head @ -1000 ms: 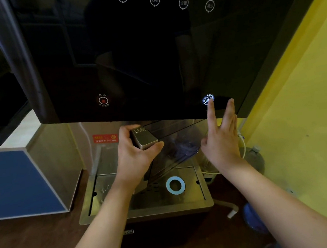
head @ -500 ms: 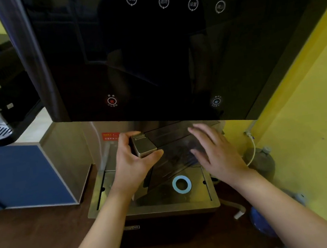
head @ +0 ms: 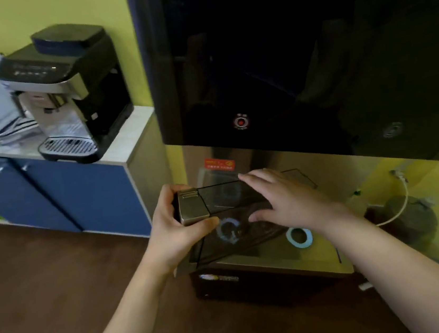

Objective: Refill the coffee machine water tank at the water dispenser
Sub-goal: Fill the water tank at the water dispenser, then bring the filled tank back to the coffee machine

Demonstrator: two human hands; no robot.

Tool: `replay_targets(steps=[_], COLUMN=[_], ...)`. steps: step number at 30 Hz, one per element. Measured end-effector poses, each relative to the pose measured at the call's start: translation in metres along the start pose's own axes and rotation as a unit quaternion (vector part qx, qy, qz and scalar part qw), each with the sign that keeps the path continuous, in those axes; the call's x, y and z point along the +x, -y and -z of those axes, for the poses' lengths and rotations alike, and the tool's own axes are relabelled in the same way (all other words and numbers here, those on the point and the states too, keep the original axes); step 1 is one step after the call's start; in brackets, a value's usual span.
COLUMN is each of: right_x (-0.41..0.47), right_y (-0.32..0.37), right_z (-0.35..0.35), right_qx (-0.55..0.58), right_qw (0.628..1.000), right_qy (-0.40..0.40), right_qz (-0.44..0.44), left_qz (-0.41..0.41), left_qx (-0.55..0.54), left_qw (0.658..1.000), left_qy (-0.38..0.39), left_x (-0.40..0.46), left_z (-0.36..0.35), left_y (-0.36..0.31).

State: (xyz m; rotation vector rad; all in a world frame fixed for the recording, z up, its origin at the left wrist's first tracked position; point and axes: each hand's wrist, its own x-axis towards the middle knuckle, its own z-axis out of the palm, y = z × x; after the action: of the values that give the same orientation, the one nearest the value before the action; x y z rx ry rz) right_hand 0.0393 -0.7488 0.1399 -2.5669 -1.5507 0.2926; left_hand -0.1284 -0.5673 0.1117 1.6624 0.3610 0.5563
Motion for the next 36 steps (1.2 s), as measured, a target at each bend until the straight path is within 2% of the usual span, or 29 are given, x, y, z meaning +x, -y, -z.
replay_targets(steps=[11, 18, 23, 28, 31, 33, 36], right_x=[0.15, 0.255, 0.332, 0.409, 0.452, 0.475, 0.509], right_y=[0.172, 0.237, 0.243, 0.221, 0.202, 0.191, 0.18], right_z=[-0.018, -0.021, -0.023, -0.024, -0.027, -0.028, -0.021], right_qx=[0.006, -0.022, -0.057, -0.076, -0.081, -0.081, -0.083], right_qw=[0.997, 0.992, 0.989, 0.987, 0.986, 0.986, 0.987], right_qy=[-0.014, 0.036, 0.045, 0.021, 0.017, 0.013, 0.006], right_qz=[0.081, 0.119, 0.128, 0.142, 0.142, 0.142, 0.138], left_qz=[0.041, 0.066, 0.08, 0.104, 0.136, 0.147, 0.143], left_qx=[0.046, 0.052, 0.101, 0.195, 0.292, 0.33, 0.339], left_qw=[0.997, 0.99, 0.985, 0.974, 0.947, 0.932, 0.93], left_qy=[-0.05, -0.111, -0.116, -0.036, 0.02, 0.026, 0.026], left_x=[0.009, 0.032, 0.073, 0.136, 0.181, 0.204, 0.24], left_z=[0.21, 0.298, 0.327, 0.346, 0.352, 0.352, 0.354], left_y=[0.024, 0.046, 0.074, 0.094, 0.101, 0.104, 0.11])
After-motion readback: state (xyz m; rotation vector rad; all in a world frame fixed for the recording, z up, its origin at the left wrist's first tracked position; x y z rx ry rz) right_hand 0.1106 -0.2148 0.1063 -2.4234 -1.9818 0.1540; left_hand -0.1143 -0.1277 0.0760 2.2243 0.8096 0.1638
